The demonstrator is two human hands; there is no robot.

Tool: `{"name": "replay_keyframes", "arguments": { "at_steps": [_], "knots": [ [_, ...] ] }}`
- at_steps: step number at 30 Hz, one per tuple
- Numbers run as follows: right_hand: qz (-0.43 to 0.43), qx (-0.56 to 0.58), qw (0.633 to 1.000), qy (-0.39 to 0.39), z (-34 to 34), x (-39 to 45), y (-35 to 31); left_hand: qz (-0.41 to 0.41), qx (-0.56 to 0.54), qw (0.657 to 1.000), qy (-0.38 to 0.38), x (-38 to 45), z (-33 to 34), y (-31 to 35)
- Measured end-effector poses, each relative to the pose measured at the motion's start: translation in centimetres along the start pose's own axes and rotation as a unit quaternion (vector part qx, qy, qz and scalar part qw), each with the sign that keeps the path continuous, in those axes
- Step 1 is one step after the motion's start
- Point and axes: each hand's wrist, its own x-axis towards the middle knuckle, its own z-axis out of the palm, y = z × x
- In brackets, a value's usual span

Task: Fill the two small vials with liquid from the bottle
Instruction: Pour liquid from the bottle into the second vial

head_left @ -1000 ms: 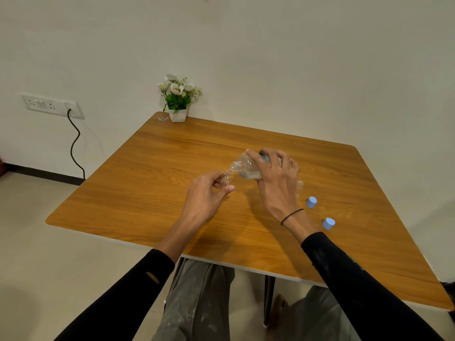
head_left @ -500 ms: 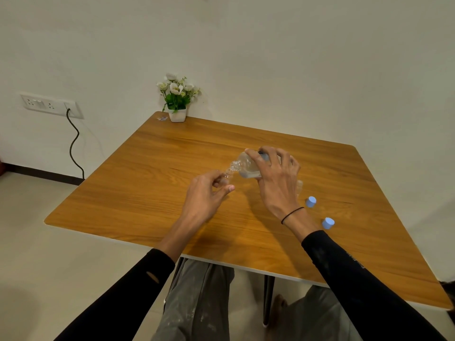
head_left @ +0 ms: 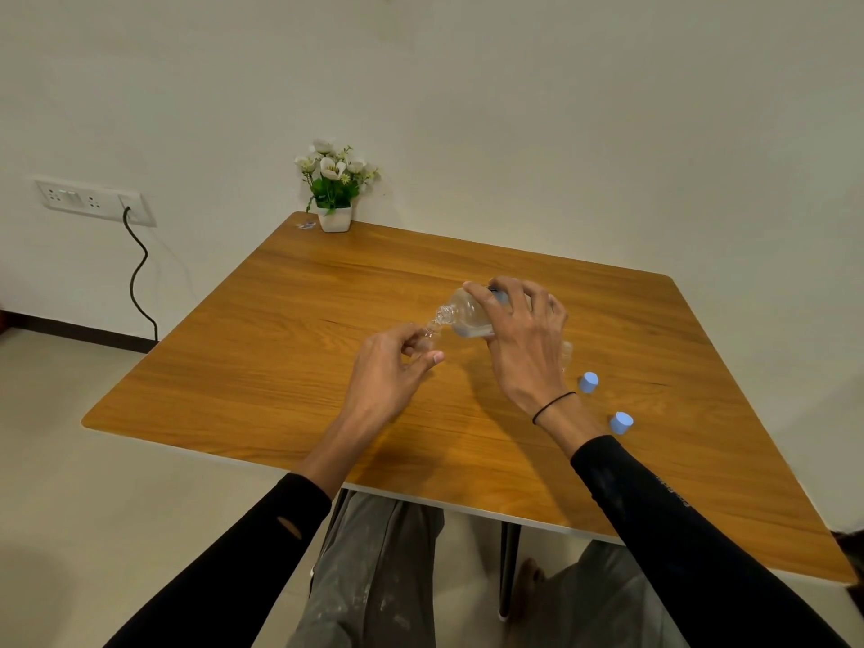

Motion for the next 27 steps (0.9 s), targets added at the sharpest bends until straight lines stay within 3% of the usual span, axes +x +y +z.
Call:
{"name": "replay_keyframes", "arguments": {
  "at_steps": [27],
  "knots": [
    [-0.005,-0.004,1.000,0.001,-0.21,0.38,0.14,-0.009,0.011,1.000,0.013,0.19,-0.12,0.19]
  ]
}}
